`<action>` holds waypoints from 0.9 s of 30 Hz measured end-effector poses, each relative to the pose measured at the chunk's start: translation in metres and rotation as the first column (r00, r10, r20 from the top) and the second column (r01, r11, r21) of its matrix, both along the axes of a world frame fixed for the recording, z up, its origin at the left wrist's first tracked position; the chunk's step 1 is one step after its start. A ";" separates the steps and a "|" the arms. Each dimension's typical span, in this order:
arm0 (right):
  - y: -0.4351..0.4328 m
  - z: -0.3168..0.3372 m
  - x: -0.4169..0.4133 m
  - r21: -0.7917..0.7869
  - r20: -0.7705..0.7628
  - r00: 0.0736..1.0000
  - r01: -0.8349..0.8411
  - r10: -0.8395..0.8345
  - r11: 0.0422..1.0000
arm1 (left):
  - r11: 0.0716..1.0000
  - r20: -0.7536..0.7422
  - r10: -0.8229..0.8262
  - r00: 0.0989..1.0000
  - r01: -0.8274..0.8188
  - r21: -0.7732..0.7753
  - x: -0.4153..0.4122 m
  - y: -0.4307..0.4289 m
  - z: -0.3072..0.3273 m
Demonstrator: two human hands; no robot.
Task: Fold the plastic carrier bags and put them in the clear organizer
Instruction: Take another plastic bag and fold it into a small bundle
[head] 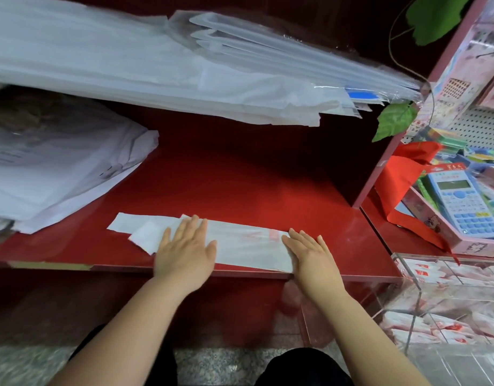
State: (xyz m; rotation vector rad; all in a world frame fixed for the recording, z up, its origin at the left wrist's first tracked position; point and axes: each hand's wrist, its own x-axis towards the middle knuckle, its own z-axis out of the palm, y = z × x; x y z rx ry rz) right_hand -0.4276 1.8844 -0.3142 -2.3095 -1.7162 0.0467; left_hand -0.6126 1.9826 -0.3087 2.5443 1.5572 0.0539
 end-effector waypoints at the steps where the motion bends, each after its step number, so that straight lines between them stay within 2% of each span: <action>1: 0.000 0.002 0.000 -0.010 0.011 1.000 -0.001 0.001 1.000 | 0.999 -0.023 0.038 0.999 -0.038 0.009 -0.014 0.005 0.000; 5: 0.000 0.006 0.003 -0.059 0.080 0.997 -0.006 0.010 0.998 | 0.995 -0.039 0.100 0.994 -0.099 0.020 -0.054 0.018 0.000; 8: 0.005 0.013 0.006 -0.099 0.154 0.988 0.022 -0.007 0.995 | 0.999 -0.035 0.008 0.999 -0.006 0.052 -0.073 0.019 -0.005; 13: 0.030 0.026 0.017 -0.201 0.307 0.951 0.086 -0.021 0.976 | 0.945 0.073 -0.240 0.968 0.216 0.245 -0.108 0.016 -0.020; 17: 0.061 0.032 0.025 -0.239 0.393 0.919 0.072 0.028 0.968 | 0.851 0.222 -0.356 0.908 0.217 0.478 -0.121 0.015 -0.028; 19: 0.075 0.037 0.022 -0.269 0.454 0.890 0.090 0.043 0.959 | 0.815 0.243 -0.392 0.887 0.213 0.539 -0.123 0.017 -0.031; 20: 0.078 0.039 0.018 -0.247 0.467 0.883 0.090 0.037 0.965 | 0.802 0.245 -0.410 0.879 0.219 0.555 -0.124 0.018 -0.032; 21: 0.079 0.039 0.012 -0.143 0.471 0.881 0.044 0.029 0.989 | 0.793 0.252 -0.428 0.868 0.227 0.565 -0.125 0.018 -0.034; 22: 0.077 0.037 0.004 0.043 0.494 0.869 -0.045 0.018 0.998 | 0.784 0.266 -0.446 0.855 0.230 0.577 -0.125 0.017 -0.035; 23: 0.074 0.033 -0.006 0.228 0.468 0.884 -0.149 0.026 0.962 | 0.778 0.285 -0.459 0.842 0.227 0.585 -0.124 0.017 -0.035; 24: 0.066 0.028 -0.018 0.348 0.410 0.907 -0.250 0.093 0.904 | 0.773 0.304 -0.472 0.827 0.222 0.595 -0.123 0.014 -0.035; 25: 0.055 0.022 -0.034 0.387 0.365 0.912 -0.332 0.187 0.861 | 0.765 0.319 -0.484 0.815 0.217 0.607 -0.120 0.011 -0.034; 27: 0.035 0.006 -0.062 0.336 0.302 0.882 -0.454 0.362 0.825 | 0.745 0.335 -0.507 0.794 0.208 0.634 -0.113 0.003 -0.032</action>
